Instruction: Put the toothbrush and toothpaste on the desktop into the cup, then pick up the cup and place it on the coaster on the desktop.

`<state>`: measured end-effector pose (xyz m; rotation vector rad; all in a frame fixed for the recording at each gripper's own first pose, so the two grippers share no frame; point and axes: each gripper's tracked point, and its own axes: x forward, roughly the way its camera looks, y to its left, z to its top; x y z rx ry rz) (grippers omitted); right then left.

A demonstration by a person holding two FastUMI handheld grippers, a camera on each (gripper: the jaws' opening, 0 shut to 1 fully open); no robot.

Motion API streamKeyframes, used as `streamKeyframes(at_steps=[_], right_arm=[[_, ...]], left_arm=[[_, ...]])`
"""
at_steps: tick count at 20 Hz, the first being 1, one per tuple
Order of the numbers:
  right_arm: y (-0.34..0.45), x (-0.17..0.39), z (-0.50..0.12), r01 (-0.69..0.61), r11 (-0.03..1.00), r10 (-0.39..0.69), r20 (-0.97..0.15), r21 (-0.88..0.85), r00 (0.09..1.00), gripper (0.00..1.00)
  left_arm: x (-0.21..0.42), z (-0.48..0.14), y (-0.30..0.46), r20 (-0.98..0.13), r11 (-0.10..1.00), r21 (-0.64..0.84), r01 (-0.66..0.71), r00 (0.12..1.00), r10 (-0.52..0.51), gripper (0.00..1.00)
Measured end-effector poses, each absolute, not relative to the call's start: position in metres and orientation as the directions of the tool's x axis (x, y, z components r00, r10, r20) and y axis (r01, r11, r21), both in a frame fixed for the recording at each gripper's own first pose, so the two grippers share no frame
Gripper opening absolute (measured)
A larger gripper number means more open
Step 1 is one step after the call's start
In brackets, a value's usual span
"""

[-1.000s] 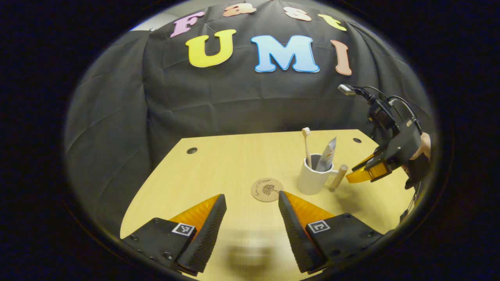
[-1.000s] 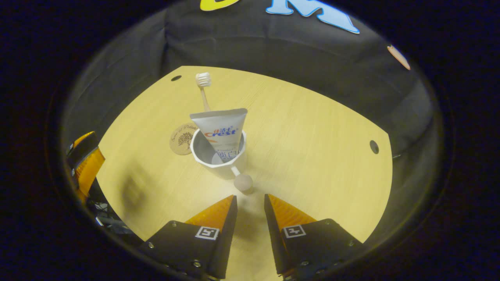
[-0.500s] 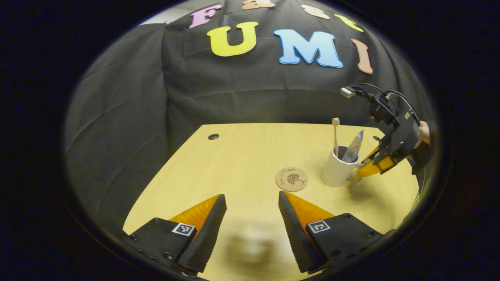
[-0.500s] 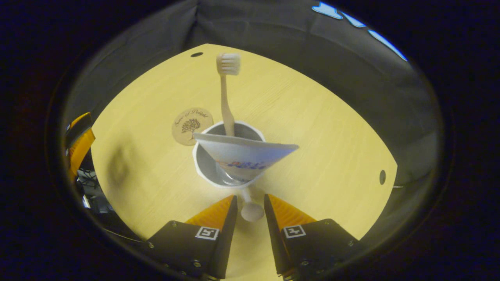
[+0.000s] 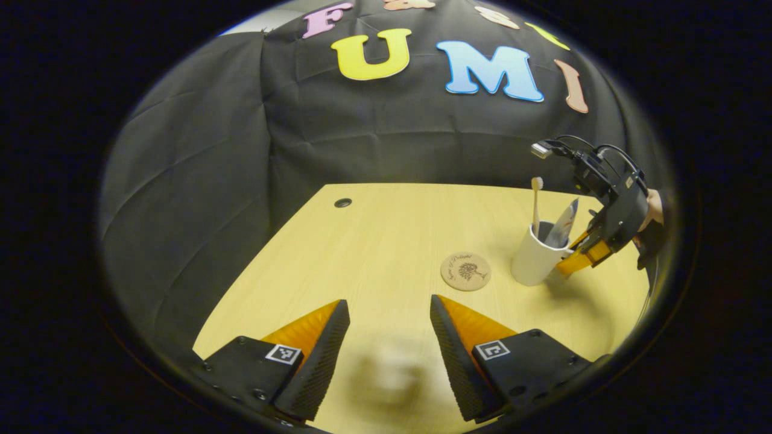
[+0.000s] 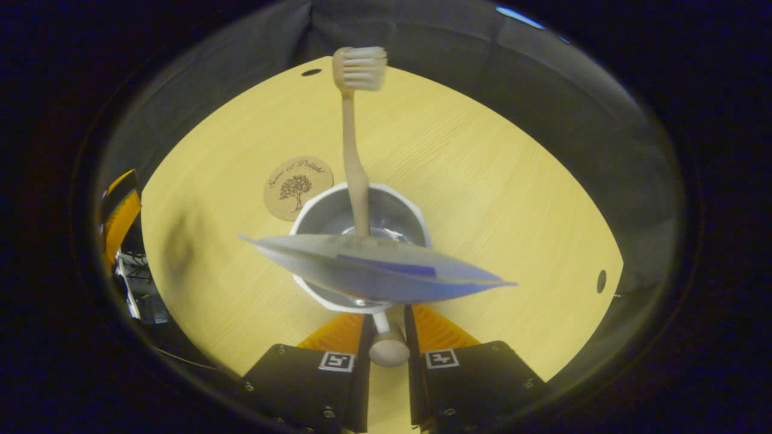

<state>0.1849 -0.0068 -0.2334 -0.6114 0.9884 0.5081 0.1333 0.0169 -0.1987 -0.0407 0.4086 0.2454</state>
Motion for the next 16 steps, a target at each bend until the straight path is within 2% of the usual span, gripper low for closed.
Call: streamKeyframes(at_steps=[2,3,4,5,11,16], right_arm=[[-0.006,0.187,-0.238,-0.648,0.721,0.122,-0.876,-0.244,0.466,0.24],[-0.007,0.182,-0.230,-0.648,0.722,0.124,-0.876,-0.243,0.467,0.19],[-0.005,0.186,-0.237,-0.643,0.727,0.131,-0.871,-0.241,0.474,0.19],[-0.006,0.184,-0.236,-0.640,0.733,0.135,-0.873,-0.231,0.469,0.14],[0.005,0.180,-0.227,-0.624,0.753,0.169,-0.855,-0.209,0.490,0.13],[0.044,0.183,-0.221,-0.634,0.750,0.209,-0.841,-0.190,0.499,0.13]], left_arm=[[0.135,-0.199,0.016,-0.403,0.970,0.008,-0.241,0.887,0.224,0.89],[0.135,-0.197,0.015,-0.403,0.971,0.008,-0.238,0.888,0.221,0.89],[0.136,-0.196,0.014,-0.401,0.971,0.009,-0.237,0.889,0.221,0.89],[0.138,-0.195,0.012,-0.397,0.973,0.010,-0.231,0.892,0.216,0.89],[0.142,-0.194,0.004,-0.399,0.976,0.011,-0.218,0.894,0.204,0.89],[0.138,-0.195,0.006,-0.405,0.975,0.005,-0.224,0.891,0.206,0.89]])
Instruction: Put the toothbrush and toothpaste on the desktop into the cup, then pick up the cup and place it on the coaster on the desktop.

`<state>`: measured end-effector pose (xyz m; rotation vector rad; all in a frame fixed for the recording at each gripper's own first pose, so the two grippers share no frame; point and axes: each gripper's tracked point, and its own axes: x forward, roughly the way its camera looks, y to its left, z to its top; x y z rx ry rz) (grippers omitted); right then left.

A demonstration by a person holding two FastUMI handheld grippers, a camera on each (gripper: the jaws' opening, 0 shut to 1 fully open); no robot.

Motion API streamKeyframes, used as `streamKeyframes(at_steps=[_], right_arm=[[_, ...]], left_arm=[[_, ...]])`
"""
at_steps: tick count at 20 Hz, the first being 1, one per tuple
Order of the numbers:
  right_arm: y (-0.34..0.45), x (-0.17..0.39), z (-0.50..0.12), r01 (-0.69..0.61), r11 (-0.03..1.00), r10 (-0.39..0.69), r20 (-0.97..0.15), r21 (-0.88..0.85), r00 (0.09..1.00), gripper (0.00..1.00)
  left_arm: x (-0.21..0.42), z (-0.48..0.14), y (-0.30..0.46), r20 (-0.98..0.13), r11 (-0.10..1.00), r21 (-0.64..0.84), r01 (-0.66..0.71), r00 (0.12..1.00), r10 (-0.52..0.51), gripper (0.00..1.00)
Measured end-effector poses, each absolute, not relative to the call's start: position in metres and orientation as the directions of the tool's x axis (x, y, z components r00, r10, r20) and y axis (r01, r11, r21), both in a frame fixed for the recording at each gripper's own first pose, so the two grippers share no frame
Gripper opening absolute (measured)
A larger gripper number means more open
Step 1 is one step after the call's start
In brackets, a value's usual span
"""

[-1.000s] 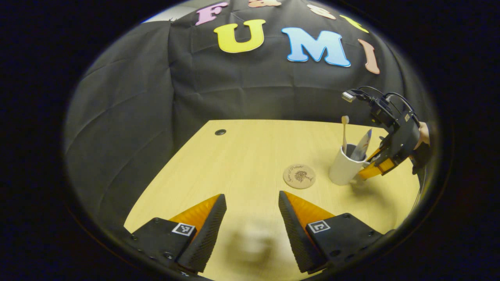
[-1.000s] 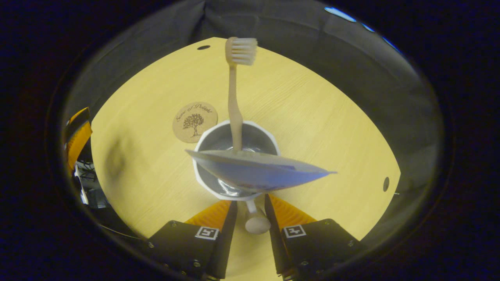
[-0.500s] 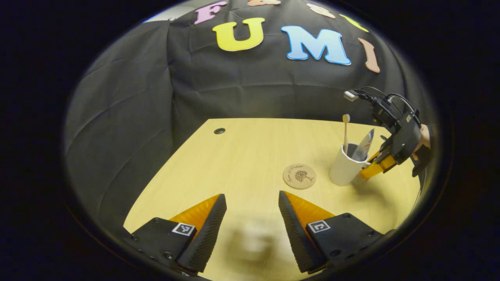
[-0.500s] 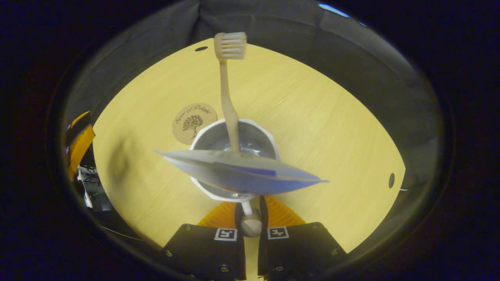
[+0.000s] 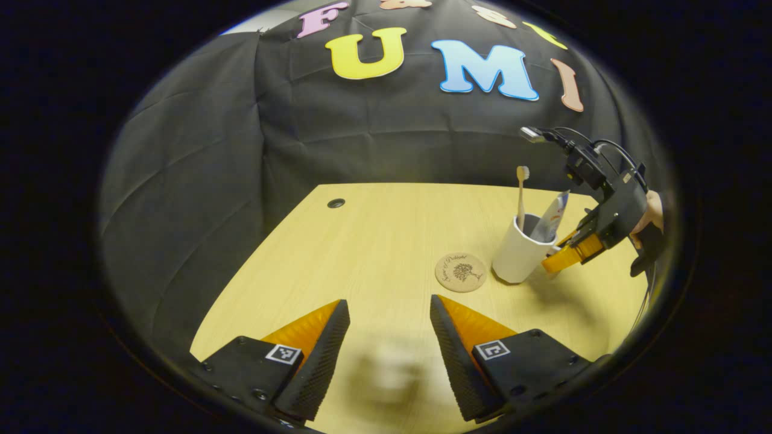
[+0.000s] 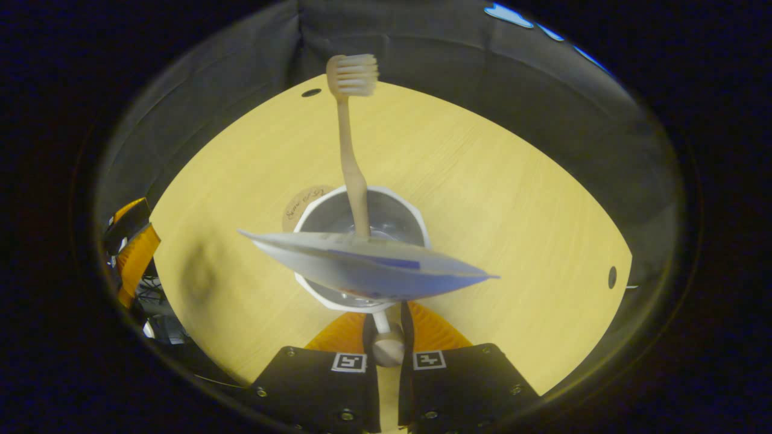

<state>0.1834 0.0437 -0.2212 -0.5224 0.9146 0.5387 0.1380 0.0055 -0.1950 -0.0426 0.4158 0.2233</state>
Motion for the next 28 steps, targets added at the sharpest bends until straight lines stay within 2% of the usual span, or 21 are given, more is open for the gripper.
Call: streamKeyframes(at_steps=[7,15,20,23,28], right_arm=[[0.108,0.188,-0.224,-0.693,0.694,0.241,-0.844,-0.195,0.479,0.13],[0.121,0.189,-0.231,-0.691,0.684,0.185,-0.861,-0.234,0.474,0.13],[0.124,0.183,-0.226,-0.685,0.690,0.190,-0.856,-0.232,0.480,0.23],[0.125,0.181,-0.212,-0.676,0.696,0.205,-0.835,-0.242,0.510,0.24],[0.122,0.166,-0.181,-0.617,0.765,0.265,-0.783,-0.185,0.563,0.24]], left_arm=[[0.140,-0.195,0.008,-0.408,0.961,0.000,-0.277,0.877,0.253,0.89],[0.123,-0.191,0.022,-0.422,0.934,-0.032,-0.355,0.852,0.310,0.89],[0.130,-0.194,0.023,-0.417,0.939,-0.044,-0.342,0.860,0.294,0.89],[0.144,-0.197,0.017,-0.404,0.951,-0.037,-0.305,0.876,0.265,0.89],[0.168,-0.197,0.011,-0.359,0.976,-0.020,-0.217,0.913,0.196,0.89]])
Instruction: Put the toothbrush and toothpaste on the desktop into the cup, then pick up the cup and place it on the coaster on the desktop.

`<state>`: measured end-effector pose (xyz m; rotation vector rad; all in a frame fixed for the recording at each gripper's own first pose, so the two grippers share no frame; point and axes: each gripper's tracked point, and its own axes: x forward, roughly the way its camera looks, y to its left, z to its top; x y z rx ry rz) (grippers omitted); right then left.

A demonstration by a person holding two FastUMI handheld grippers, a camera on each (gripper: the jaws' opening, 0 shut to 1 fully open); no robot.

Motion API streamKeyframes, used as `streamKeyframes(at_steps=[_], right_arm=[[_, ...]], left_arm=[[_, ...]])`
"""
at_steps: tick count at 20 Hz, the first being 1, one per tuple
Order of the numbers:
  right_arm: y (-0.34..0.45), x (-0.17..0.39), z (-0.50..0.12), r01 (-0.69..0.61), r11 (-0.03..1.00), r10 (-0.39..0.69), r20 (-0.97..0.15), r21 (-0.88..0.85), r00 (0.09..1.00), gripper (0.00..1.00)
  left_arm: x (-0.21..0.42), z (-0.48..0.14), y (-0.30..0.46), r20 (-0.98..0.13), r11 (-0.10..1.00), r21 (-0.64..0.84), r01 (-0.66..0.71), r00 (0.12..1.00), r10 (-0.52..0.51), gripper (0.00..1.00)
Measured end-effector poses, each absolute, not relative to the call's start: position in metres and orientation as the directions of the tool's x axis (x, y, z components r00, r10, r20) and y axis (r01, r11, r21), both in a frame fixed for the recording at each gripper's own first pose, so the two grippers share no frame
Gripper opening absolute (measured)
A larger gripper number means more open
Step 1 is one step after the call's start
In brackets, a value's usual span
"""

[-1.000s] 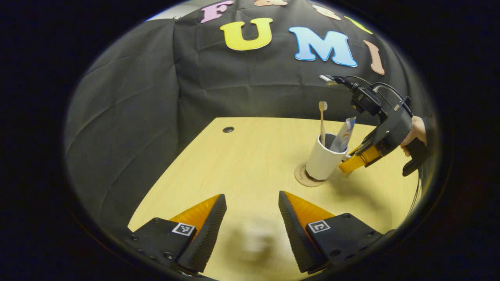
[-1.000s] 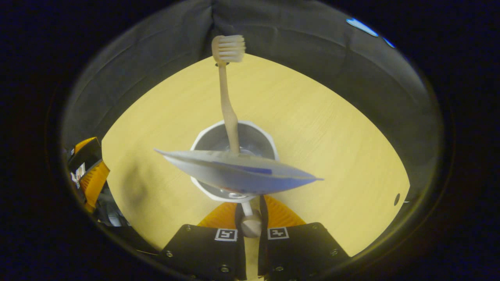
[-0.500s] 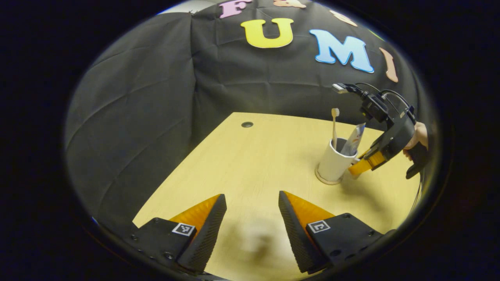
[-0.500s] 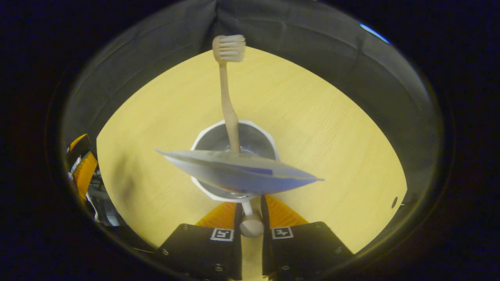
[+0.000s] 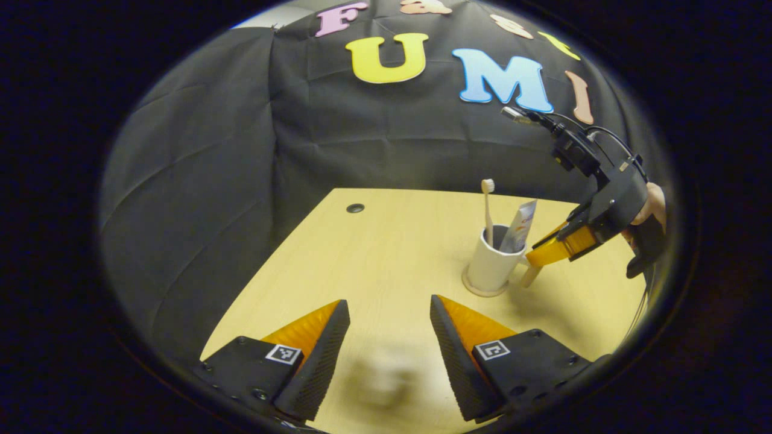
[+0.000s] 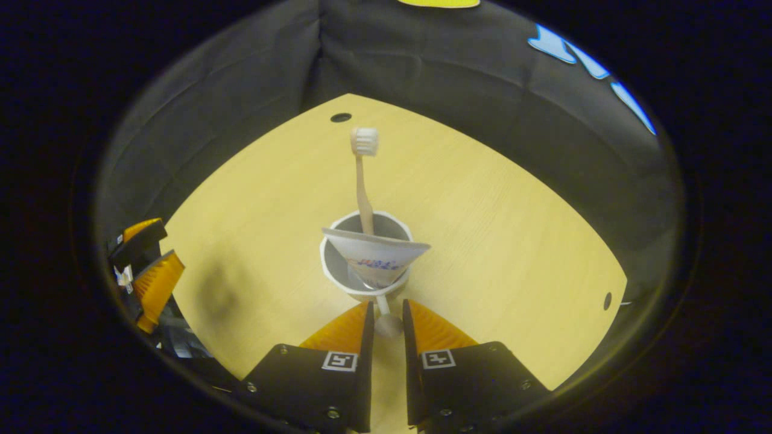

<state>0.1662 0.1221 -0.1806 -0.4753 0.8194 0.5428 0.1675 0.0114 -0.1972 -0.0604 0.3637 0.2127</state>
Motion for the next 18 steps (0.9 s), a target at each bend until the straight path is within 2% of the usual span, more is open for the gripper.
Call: streamKeyframes(at_steps=[6,11,12,13,17,18], right_arm=[[0.096,0.139,-0.135,-0.480,0.868,0.288,-0.660,-0.127,0.694,0.22],[0.072,0.117,-0.084,-0.341,0.937,0.262,-0.485,-0.081,0.835,0.22],[0.070,0.113,-0.072,-0.321,0.944,0.255,-0.445,-0.078,0.858,0.22],[0.067,0.106,-0.059,-0.301,0.951,0.249,-0.404,-0.071,0.880,0.22],[0.052,0.080,-0.019,-0.241,0.970,0.226,-0.280,-0.019,0.933,0.22],[0.047,0.075,-0.009,-0.221,0.975,0.211,-0.246,-0.016,0.946,0.22]], left_arm=[[0.176,-0.160,-0.006,-0.265,0.995,0.005,-0.101,0.959,0.099,0.89],[0.182,-0.099,-0.041,-0.146,1.000,0.002,-0.026,0.989,0.026,0.89],[0.180,-0.081,-0.054,-0.114,1.000,0.007,-0.013,0.993,0.014,0.87],[0.178,-0.067,-0.064,-0.085,1.000,0.011,-0.002,0.996,0.003,0.89],[0.171,-0.012,-0.087,0.034,0.999,0.031,0.021,0.999,-0.022,0.84],[0.167,0.001,-0.091,0.055,0.999,0.030,0.025,0.998,-0.027,0.87]])
